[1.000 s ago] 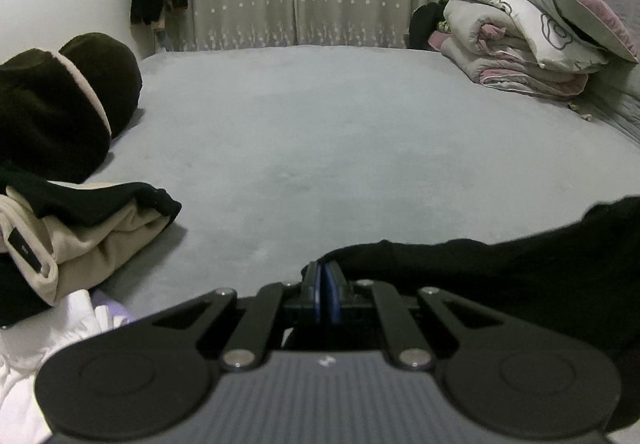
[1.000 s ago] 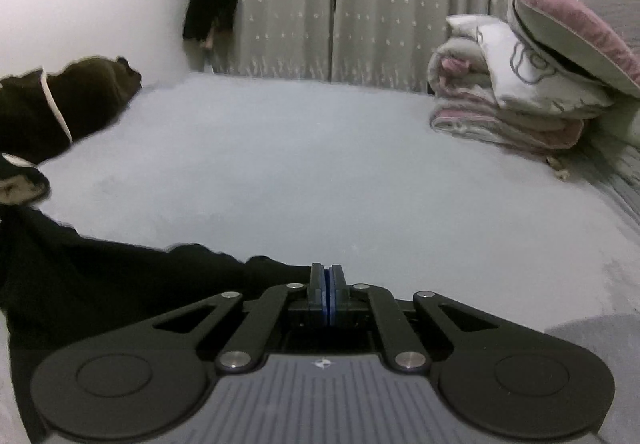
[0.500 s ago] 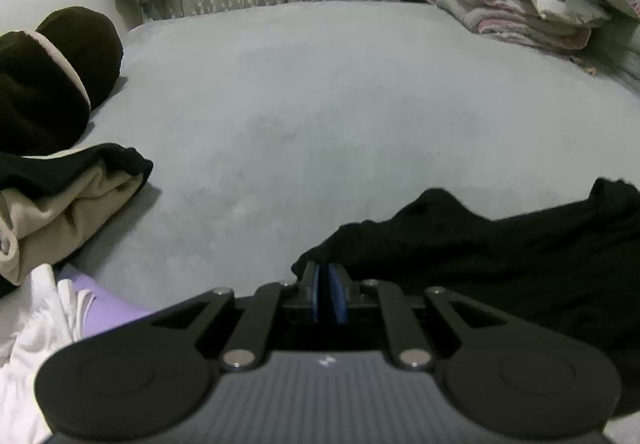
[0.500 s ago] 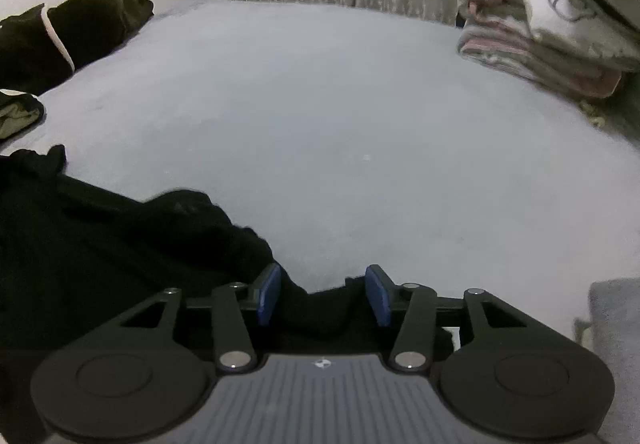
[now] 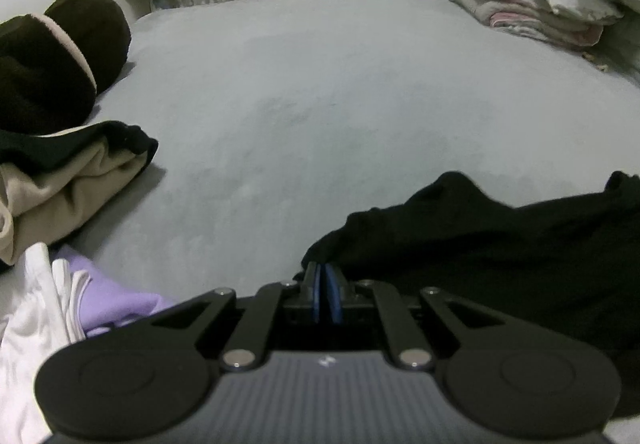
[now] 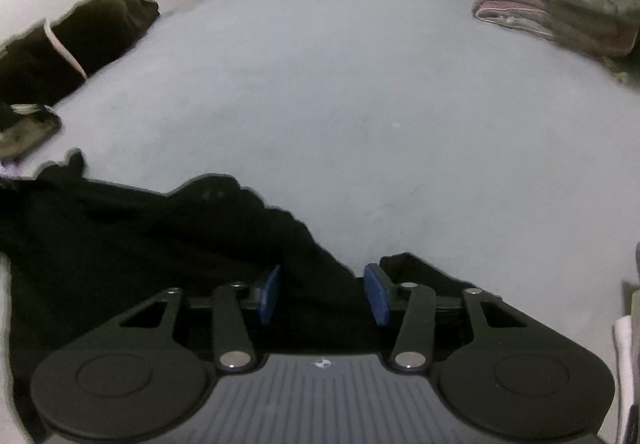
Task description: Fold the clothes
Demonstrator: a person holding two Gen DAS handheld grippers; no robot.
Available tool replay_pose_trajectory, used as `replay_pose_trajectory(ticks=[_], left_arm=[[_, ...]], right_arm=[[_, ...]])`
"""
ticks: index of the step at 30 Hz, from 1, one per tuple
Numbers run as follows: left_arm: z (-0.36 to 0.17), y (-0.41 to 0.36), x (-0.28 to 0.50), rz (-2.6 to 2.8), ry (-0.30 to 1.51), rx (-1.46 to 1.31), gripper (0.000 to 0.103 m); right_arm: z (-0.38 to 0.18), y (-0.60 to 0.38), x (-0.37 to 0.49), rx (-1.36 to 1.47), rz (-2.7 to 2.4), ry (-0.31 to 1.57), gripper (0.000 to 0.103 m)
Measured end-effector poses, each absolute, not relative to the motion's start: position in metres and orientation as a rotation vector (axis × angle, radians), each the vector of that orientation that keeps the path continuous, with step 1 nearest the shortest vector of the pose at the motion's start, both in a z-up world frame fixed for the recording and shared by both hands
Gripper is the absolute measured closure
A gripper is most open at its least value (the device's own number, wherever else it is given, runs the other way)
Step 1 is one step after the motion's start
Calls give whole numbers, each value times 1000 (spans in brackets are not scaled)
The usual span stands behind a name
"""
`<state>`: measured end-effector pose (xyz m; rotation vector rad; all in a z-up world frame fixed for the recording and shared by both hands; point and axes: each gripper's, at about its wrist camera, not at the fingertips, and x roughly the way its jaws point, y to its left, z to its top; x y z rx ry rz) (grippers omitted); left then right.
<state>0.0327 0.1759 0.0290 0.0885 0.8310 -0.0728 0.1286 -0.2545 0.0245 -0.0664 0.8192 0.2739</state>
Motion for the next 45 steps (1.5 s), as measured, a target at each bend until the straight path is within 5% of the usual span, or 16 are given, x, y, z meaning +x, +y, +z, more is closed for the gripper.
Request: replay_pose_trajectory(ticks=[1,9,15,36,45], left_arm=[[30,176,32,-66,820,88,98],[82,176,9,-18,520,162,98],[108,161,-11,-9,355,190,98],[405,167,-220,-145,-321,-104,98],[461,162,-274,-152,-482,-32,98]], right_arm=[[29,-253,129,-64,243,807,96],[104,-226,90,-204,54,421,96],[110,-198,64,-521,-141,219,97],[350,-208,-147,-449,-294,-476,97],[387,-200,-191,-435,-281,-552,97]])
